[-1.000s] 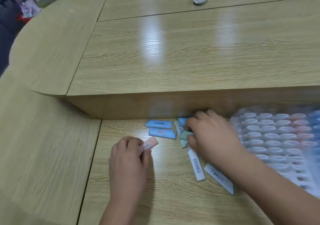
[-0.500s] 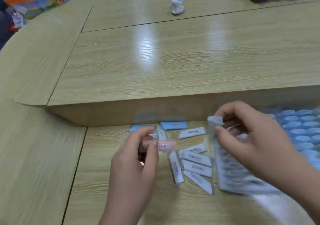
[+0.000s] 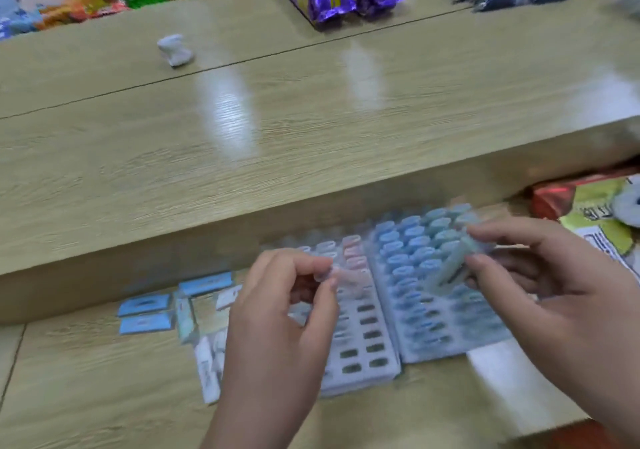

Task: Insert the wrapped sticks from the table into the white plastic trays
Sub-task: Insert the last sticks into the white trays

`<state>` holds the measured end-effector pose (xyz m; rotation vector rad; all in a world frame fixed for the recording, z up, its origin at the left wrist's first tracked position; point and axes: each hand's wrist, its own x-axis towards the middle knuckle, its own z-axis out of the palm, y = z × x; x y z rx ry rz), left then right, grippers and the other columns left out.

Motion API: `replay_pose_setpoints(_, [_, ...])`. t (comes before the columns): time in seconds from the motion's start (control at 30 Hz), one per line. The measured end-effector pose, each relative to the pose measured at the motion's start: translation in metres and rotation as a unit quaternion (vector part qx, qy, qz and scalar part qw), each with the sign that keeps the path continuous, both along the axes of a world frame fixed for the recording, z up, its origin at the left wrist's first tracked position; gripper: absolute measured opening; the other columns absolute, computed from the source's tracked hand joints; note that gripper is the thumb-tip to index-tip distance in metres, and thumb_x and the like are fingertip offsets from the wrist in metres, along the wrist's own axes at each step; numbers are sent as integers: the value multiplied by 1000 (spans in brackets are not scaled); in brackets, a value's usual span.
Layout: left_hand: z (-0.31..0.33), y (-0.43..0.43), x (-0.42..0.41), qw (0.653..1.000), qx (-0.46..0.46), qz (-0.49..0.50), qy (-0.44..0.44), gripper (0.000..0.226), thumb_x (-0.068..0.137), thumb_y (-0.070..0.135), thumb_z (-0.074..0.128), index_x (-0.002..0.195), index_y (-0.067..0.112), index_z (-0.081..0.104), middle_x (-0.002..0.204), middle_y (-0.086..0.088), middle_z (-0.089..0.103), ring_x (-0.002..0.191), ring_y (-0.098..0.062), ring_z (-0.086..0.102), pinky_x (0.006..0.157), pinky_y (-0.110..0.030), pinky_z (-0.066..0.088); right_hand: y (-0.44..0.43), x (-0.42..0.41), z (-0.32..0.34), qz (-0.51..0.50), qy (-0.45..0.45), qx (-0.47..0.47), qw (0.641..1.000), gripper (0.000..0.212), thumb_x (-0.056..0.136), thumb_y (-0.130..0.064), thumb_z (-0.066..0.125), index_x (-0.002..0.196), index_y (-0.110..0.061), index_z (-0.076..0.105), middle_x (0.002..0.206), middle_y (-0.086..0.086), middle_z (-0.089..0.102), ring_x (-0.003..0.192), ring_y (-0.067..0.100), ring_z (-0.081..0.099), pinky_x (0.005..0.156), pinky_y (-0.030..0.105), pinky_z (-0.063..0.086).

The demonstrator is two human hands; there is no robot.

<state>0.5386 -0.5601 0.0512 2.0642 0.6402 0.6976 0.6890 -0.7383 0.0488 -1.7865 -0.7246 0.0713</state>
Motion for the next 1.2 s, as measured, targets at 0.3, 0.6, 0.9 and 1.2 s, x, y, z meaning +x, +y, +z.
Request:
replay_pose_setpoints(0.3, [-18,-9,0,994,102,-16,42,18,87,25,67,97,38,62,93,20,64,84,-1,64,73,-9,47,-20,6,-18,-20,100,45,994,24,83,-46,68,105,-36,67,103,-6,70,76,14,74,69,31,61])
replay_pose_setpoints(0.6, [-32,-17,4,973,214,-34,80,10,89,10,71,97,14,76,96,9,69,89,-13,65,73,-30,52,-24,10,-29,-22,93,42,995,23,83,-41,67,105,-35,67,104,-5,71,76,15,75,71,30,61])
replay_pose_setpoints(0.9, [-39,-24,5,928,328,-89,156,33,78,-2,78,109,8,75,102,-4,69,87,-25,62,67,-40,52,-35,8,-38,-43,55,6,998,23,84,-42,67,107,-40,67,102,-10,71,84,15,74,73,41,61])
replay_pose_setpoints(1.2, [-48,-30,-3,914,358,-75,174,36,93,31,56,118,9,72,117,-11,66,102,-34,62,83,-48,49,-55,2,-32,-63,69,38,995,25,84,-43,69,106,-32,68,99,0,72,82,22,73,73,46,60])
